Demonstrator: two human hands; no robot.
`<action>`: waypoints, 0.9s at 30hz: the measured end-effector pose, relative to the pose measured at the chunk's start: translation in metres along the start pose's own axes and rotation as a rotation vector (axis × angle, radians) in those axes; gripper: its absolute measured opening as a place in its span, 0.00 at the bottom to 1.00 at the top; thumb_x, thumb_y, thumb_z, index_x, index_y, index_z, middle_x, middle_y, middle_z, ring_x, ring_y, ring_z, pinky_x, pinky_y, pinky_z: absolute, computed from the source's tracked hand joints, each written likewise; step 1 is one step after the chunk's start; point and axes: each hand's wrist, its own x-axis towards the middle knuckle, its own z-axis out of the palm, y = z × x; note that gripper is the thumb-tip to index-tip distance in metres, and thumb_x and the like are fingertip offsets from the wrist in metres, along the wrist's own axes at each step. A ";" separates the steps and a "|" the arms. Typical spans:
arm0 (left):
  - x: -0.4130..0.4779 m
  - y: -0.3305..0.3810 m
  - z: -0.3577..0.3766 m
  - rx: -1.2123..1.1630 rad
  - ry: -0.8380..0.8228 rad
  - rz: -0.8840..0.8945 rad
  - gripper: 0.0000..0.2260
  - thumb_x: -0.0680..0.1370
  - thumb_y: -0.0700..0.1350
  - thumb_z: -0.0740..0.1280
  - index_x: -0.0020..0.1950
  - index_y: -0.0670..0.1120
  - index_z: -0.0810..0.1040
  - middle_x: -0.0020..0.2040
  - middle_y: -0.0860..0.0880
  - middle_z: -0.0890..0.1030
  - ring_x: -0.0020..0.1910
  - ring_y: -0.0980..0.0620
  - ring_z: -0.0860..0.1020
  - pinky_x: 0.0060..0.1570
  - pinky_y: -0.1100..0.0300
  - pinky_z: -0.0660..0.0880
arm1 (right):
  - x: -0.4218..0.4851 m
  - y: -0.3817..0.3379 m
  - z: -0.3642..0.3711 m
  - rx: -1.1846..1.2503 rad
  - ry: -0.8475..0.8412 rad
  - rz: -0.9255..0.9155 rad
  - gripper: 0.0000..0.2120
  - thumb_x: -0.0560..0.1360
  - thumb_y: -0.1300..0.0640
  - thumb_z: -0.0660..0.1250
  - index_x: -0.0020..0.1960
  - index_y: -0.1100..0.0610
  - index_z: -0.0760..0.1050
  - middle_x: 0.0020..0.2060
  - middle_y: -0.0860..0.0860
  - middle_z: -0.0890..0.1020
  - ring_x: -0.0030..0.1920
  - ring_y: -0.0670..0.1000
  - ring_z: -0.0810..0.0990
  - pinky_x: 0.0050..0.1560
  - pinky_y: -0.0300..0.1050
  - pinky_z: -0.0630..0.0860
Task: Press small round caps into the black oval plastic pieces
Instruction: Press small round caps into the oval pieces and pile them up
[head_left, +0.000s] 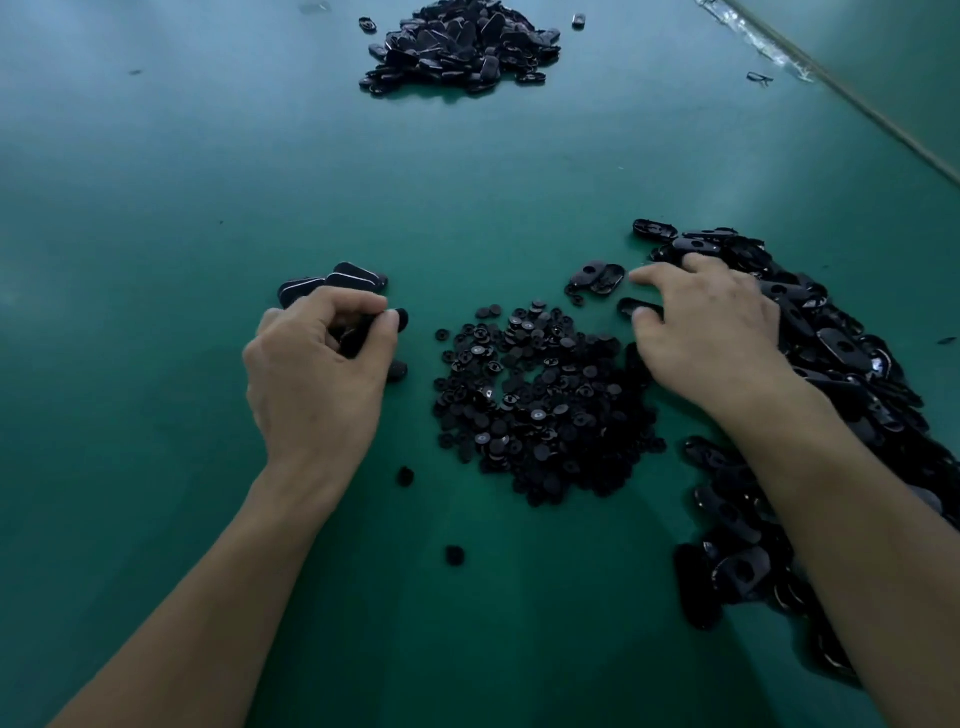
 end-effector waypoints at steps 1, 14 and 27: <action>0.000 -0.001 0.000 0.019 -0.002 -0.011 0.04 0.74 0.52 0.73 0.45 0.61 0.80 0.35 0.61 0.77 0.40 0.47 0.76 0.40 0.53 0.75 | 0.001 0.004 0.002 -0.012 -0.009 0.035 0.21 0.82 0.50 0.59 0.75 0.45 0.67 0.77 0.57 0.62 0.75 0.63 0.60 0.74 0.60 0.56; 0.005 -0.013 -0.001 0.187 -0.049 -0.136 0.07 0.76 0.47 0.73 0.51 0.57 0.80 0.51 0.57 0.70 0.55 0.54 0.73 0.46 0.54 0.70 | 0.009 0.020 0.005 -0.146 0.151 -0.015 0.13 0.82 0.54 0.62 0.64 0.47 0.79 0.59 0.56 0.80 0.61 0.63 0.75 0.62 0.57 0.69; -0.004 -0.001 0.004 0.086 -0.077 0.142 0.02 0.76 0.44 0.72 0.47 0.52 0.81 0.41 0.56 0.77 0.45 0.53 0.74 0.42 0.67 0.69 | 0.005 0.009 0.009 -0.201 0.173 -0.051 0.19 0.82 0.43 0.60 0.62 0.54 0.80 0.60 0.57 0.78 0.62 0.62 0.73 0.62 0.57 0.68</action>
